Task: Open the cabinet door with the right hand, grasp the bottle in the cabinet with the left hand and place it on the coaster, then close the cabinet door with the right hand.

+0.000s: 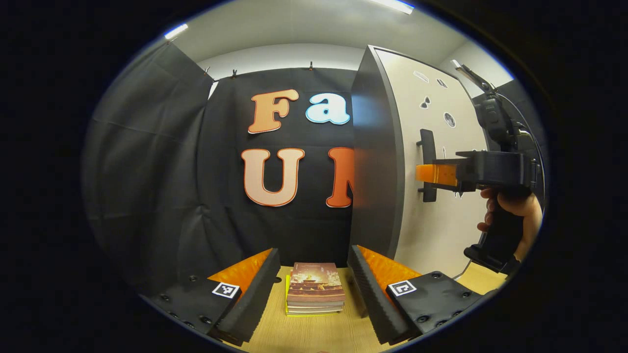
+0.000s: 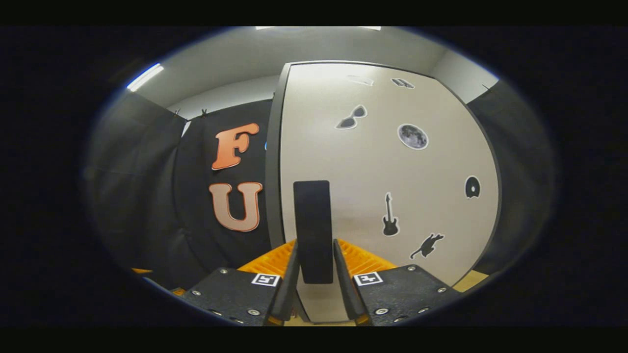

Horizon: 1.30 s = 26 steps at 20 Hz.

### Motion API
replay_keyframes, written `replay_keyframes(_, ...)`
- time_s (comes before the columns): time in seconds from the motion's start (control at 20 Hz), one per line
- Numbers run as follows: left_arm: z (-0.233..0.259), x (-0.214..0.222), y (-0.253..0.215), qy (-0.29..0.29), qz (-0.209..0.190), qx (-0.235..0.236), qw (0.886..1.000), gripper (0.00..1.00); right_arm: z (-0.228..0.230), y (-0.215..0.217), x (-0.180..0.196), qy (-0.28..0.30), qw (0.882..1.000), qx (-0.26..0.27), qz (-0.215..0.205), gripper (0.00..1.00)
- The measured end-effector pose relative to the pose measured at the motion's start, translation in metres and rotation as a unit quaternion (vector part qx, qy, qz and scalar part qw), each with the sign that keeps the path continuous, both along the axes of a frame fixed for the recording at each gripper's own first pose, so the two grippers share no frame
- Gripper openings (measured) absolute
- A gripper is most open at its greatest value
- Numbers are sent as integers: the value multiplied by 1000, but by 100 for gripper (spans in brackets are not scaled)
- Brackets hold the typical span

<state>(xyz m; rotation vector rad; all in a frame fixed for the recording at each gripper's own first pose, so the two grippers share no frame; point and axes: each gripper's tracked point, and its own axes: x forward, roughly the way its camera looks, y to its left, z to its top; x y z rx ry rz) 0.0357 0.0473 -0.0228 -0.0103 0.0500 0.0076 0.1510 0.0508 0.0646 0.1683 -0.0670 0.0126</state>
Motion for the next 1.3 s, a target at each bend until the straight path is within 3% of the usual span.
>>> replay_keyframes(0.35,2,8,3,-1,-16,-16,1000,95,2,-3,-8,7,1000,14,-23,17)
replay_keyframes(0.4,2,9,3,-2,-15,-17,1000,94,3,-3,-11,5,1000,12,-23,20)
replay_keyframes(0.45,3,9,3,-2,-14,-17,1000,94,3,-3,-15,4,1000,11,-24,15)
replay_keyframes(0.7,8,-16,-7,-6,5,-14,1000,95,9,-14,-55,-5,1000,6,-17,17)
replay_keyframes(0.85,17,-37,-20,-12,17,-20,1000,95,8,-33,-104,-4,1000,8,5,17)
replay_keyframes(1.0,22,-67,-45,-18,24,-25,999,94,6,-56,-149,-8,1000,0,15,17)
replay_keyframes(1.3,34,-136,-104,-26,25,-19,999,95,8,-104,-200,-7,1000,-4,4,17)
